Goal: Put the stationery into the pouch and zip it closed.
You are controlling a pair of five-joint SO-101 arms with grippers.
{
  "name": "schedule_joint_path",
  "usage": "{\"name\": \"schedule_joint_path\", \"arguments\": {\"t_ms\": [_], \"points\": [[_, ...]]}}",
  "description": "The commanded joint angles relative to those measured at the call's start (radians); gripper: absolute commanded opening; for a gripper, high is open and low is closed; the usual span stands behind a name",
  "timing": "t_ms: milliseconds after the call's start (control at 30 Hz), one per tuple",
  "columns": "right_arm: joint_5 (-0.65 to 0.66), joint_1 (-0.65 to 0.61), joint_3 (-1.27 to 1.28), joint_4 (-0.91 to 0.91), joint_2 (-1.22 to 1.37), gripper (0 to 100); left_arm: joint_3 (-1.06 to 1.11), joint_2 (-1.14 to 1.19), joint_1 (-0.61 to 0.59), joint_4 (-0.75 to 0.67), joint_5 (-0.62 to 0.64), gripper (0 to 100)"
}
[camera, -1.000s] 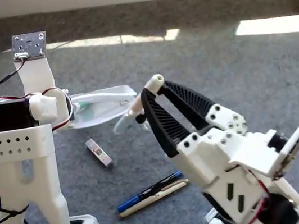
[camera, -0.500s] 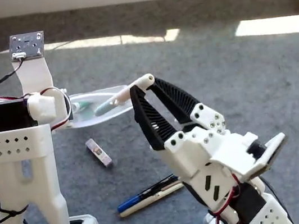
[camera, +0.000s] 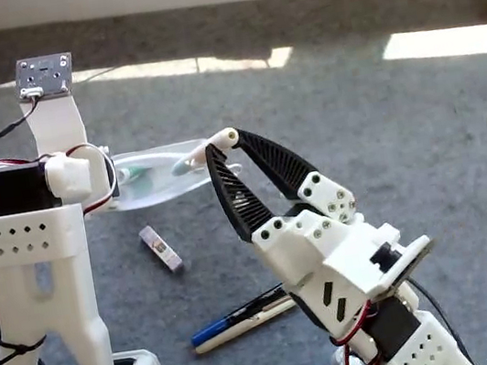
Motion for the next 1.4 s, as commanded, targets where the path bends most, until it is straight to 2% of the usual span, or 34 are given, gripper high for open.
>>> {"name": "schedule_joint_path", "arguments": {"t_ms": [0,267,467,633,767,867,1033,1367], "points": [[0.012,-0.010,-0.008,-0.028,-0.010,0.5,0.002,-0.016,-0.010,-0.017,0.006,1],[0.012,-0.010,-0.010,-0.027,0.133,0.5,0.002,-0.016,-0.010,-0.017,0.006,1],[0.012,-0.010,-0.010,-0.025,0.142,0.5,0.002,-0.016,-0.010,-0.017,0.006,1],[0.023,-0.050,-0.018,0.147,0.145,0.5,0.002,-0.016,-0.010,-0.017,0.006,1],[0.160,-0.114,-0.019,0.229,0.142,0.5,0.002,-0.016,-0.010,-0.017,0.006,1],[0.212,-0.140,-0.019,0.283,0.147,0.5,0.002,-0.016,-0.010,-0.017,0.006,1],[0.210,-0.147,-0.022,0.377,0.147,0.5,0.004,-0.016,-0.010,-0.017,0.006,1],[0.210,-0.147,-0.022,0.381,0.148,1.0,0.004,-0.016,-0.010,-0.017,0.006,1]]}}
